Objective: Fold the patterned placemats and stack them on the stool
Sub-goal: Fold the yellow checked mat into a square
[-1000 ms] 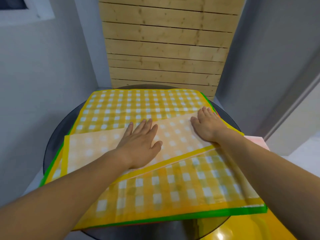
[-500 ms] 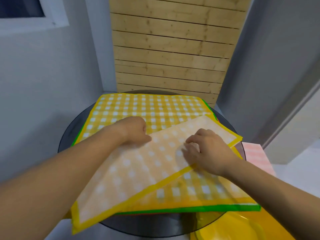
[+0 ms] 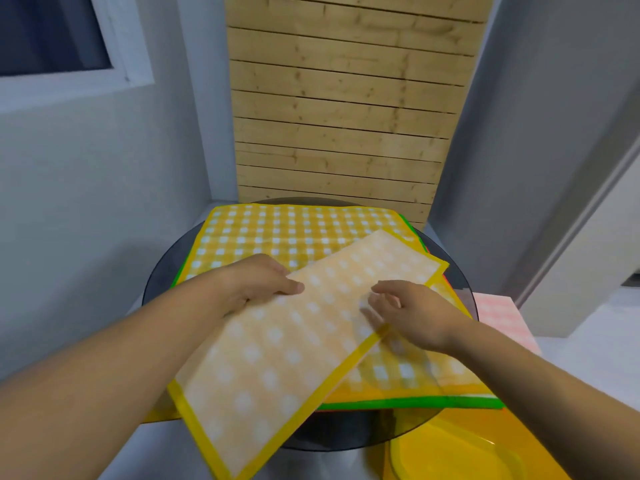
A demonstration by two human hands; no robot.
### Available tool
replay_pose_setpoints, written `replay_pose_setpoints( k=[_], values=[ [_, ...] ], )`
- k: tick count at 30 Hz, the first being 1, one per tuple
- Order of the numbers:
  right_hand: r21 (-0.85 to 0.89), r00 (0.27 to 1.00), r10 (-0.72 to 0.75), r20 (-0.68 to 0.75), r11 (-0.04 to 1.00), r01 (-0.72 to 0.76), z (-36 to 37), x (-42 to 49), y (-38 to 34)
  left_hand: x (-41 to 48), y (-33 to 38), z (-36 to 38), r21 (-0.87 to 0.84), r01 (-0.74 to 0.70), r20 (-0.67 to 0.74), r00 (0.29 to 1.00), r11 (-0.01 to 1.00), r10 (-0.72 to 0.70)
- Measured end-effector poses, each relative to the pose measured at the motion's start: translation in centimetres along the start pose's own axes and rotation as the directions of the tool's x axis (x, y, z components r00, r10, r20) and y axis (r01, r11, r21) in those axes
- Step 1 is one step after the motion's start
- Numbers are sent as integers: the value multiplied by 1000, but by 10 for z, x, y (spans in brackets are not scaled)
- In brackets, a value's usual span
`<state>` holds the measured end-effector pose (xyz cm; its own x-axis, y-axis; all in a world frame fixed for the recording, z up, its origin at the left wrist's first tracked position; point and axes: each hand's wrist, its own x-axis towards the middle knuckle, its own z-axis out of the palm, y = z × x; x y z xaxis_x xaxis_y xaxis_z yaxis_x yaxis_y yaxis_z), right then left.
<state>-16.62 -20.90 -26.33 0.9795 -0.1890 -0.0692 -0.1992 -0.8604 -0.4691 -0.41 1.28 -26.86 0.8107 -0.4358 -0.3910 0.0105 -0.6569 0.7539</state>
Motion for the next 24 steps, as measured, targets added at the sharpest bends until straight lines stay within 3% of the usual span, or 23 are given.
replay_pose_setpoints(
  k=[5, 8, 9, 11, 13, 16, 20, 24],
  values=[
    [-11, 997, -77, 25, 997, 77, 0, -11, -20, -1, -4, 17, -363, 59, -149, 982, 930, -120],
    [-54, 985, -121, 126, 990, 128, 12, -20, -25, 2, -10, 29, -421, 85, -129, 980, 903, -153],
    [-77, 981, -131, 142, 987, 143, 15, -22, -24, 0, -10, 30, -335, 70, -137, 983, 940, -122],
    [-115, 978, -143, 154, 980, 162, 19, -28, -20, -10, -6, 29, 5, 22, -157, 987, 1000, -21],
    [-129, 974, -166, 153, 974, 187, 21, -32, -14, -25, -3, 27, 382, 22, -190, 980, 924, 55],
    [-149, 963, -228, 146, 957, 249, 24, -35, -6, -48, -6, 31, 683, -31, -194, 956, 730, 221],
    [-141, 943, -277, 184, 942, 305, 28, -39, -1, -72, -19, 34, 678, -377, 151, 911, 631, 383],
    [-58, 923, -373, 92, 924, 379, 27, -54, -2, -92, -40, 44, 635, -516, 340, 855, 575, 391]
  ],
)
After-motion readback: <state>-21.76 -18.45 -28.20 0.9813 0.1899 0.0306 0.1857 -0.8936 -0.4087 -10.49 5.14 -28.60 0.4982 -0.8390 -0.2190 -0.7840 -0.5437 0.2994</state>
